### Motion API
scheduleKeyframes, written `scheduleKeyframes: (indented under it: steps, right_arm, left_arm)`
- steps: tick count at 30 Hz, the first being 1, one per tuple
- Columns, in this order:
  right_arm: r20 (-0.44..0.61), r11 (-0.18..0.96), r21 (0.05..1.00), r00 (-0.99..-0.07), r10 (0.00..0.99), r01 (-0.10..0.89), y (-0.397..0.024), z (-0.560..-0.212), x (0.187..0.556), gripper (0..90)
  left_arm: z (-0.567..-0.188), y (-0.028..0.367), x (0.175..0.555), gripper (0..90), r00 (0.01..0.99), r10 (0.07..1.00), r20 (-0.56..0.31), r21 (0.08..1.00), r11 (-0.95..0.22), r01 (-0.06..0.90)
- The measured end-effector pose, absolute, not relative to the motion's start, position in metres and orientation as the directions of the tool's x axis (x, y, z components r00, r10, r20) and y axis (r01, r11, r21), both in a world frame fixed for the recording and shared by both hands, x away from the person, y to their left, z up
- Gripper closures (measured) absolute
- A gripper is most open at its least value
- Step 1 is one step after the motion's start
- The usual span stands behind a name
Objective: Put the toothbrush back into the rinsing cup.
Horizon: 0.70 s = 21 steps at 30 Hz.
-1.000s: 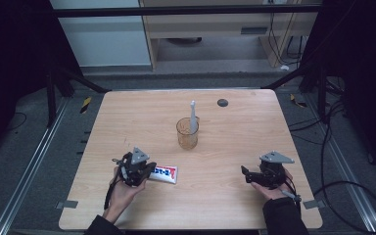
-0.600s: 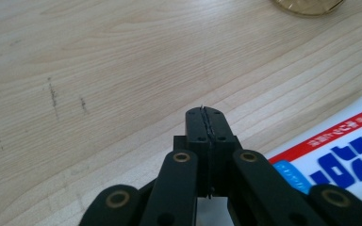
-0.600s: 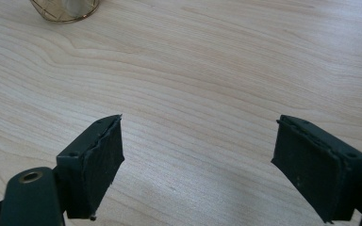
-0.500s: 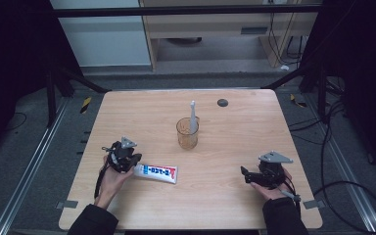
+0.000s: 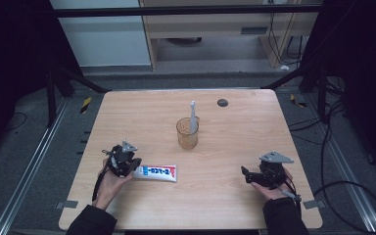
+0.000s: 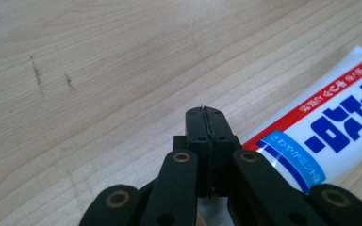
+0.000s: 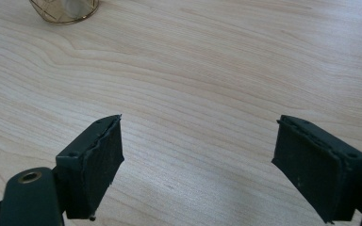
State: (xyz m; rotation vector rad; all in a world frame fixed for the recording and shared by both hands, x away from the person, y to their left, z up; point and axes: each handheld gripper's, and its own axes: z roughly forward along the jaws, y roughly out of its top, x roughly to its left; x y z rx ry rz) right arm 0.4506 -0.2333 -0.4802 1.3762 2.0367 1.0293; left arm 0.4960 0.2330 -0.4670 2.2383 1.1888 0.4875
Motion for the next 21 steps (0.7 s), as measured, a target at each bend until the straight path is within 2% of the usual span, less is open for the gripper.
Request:
scheduleKeyframes:
  steps: [21]
  right_arm:
    - [0.018, 0.216, 0.798, -0.38, 0.925, 0.563, -0.237, -0.48, 0.451, 16.1]
  left_arm:
    - [-0.467, 0.235, 0.468, 89.8, 0.556, 0.83, 0.038, 0.628, -0.453, 0.633]
